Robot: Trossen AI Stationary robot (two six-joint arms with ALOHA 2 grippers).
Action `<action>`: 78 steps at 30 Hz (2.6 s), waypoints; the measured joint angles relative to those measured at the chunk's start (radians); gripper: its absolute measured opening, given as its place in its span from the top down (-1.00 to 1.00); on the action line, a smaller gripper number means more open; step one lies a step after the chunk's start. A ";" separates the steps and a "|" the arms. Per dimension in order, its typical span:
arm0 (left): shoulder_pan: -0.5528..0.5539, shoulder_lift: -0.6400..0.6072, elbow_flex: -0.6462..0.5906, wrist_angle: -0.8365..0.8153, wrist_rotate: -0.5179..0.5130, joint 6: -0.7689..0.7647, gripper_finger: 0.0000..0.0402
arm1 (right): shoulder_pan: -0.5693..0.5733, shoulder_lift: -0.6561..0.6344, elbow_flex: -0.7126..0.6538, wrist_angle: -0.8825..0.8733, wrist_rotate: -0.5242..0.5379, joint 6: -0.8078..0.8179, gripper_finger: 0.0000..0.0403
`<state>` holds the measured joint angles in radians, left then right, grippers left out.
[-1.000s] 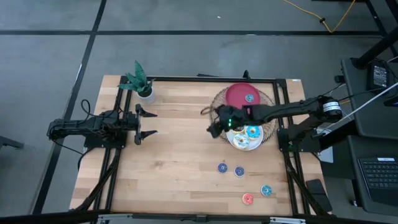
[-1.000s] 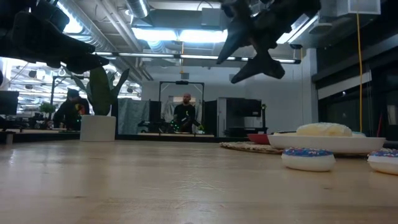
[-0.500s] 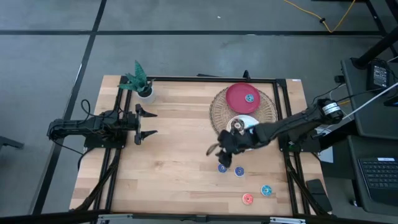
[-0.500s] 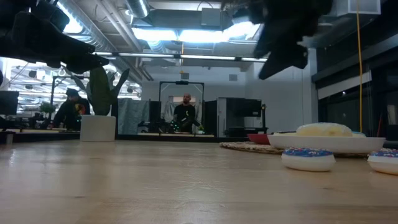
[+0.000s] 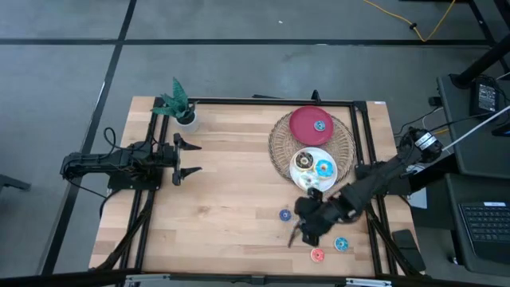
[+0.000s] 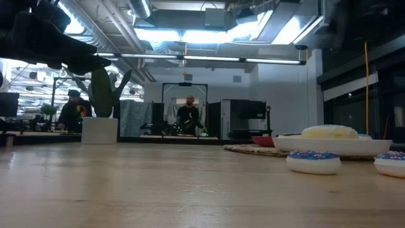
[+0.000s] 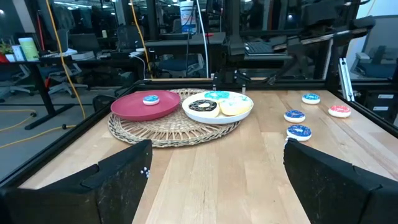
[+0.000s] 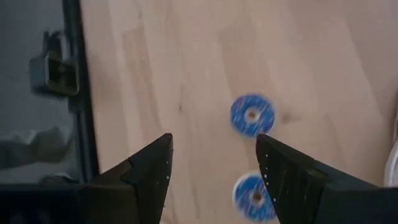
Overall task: Pick & Place donuts
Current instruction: Put the small blue donut on the red plate
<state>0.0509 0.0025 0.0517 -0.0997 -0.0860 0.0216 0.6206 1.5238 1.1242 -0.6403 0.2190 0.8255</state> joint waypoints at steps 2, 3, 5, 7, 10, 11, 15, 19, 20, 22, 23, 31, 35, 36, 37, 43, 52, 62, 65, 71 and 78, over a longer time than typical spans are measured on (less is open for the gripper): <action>0.000 0.000 0.000 0.000 0.000 0.000 -0.76 | 0.043 0.000 0.007 -0.026 0.014 0.017 -0.15; 0.000 0.000 0.000 0.000 0.000 0.000 -0.76 | 0.064 0.000 0.009 -0.038 0.019 0.035 -0.15; 0.000 0.000 0.000 0.000 0.000 0.000 -0.76 | 0.105 0.000 0.009 -0.054 0.029 0.068 -0.15; 0.000 0.000 0.000 0.000 0.000 0.000 -0.76 | 0.146 0.006 0.009 -0.061 0.042 0.110 -0.15; 0.000 0.000 0.000 0.000 0.000 0.000 -0.76 | 0.211 0.023 0.009 -0.073 0.044 0.166 -0.15; 0.000 0.000 0.000 0.000 0.000 0.000 -0.76 | 0.233 0.030 0.009 -0.073 0.044 0.181 -0.15; 0.000 0.000 0.000 0.000 0.000 0.000 -0.76 | 0.305 0.055 0.009 -0.091 0.042 0.241 -0.15; 0.000 0.000 0.000 0.000 0.000 0.000 -0.76 | 0.368 0.086 0.009 -0.101 0.033 0.295 -0.15; 0.000 0.000 0.000 0.000 0.000 0.000 -0.76 | 0.381 0.096 0.009 -0.101 0.019 0.300 -0.15; 0.000 0.000 0.000 0.000 0.000 0.000 -0.76 | 0.404 0.115 0.009 -0.104 -0.011 0.321 -0.15; 0.000 0.000 0.000 0.000 0.000 0.000 -0.76 | 0.415 0.124 0.009 -0.110 -0.023 0.338 -0.15; 0.000 0.000 0.000 0.000 0.000 0.000 -0.76 | 0.475 0.210 0.072 -0.243 -0.090 0.401 -0.15; 0.000 0.000 0.000 0.000 0.000 0.000 -0.76 | 0.493 0.244 0.089 -0.253 -0.090 0.400 -0.15; 0.000 0.000 0.000 0.000 0.000 0.000 -0.76 | 0.496 0.252 0.089 -0.262 -0.090 0.402 -0.15; 0.000 0.000 0.000 0.000 0.000 0.000 -0.76 | 0.498 0.260 0.089 -0.269 -0.090 0.403 -0.15; 0.000 0.000 0.000 0.000 0.000 0.000 -0.76 | 0.498 0.289 0.089 -0.300 -0.089 0.402 -0.15; 0.000 0.000 0.000 0.000 0.000 0.000 -0.76 | 0.498 0.327 0.089 -0.323 -0.090 0.401 -0.15; 0.000 0.000 0.000 0.000 0.000 0.000 -0.76 | 0.498 0.336 0.058 -0.318 -0.108 0.406 -0.15; 0.000 0.000 0.000 0.000 0.000 0.000 -0.76 | 0.497 0.336 0.045 -0.314 -0.112 0.424 -0.15; 0.000 0.000 0.000 0.000 0.000 0.000 -0.76 | 0.497 0.336 0.023 -0.272 -0.114 0.424 -0.15; 0.000 0.000 0.000 0.000 0.000 0.000 -0.76 | 0.497 0.336 0.021 -0.261 -0.121 0.423 -0.13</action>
<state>0.0505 0.0025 0.0517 -0.0998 -0.0857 0.0216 1.1175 1.8599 1.1450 -0.9012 0.0978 1.2483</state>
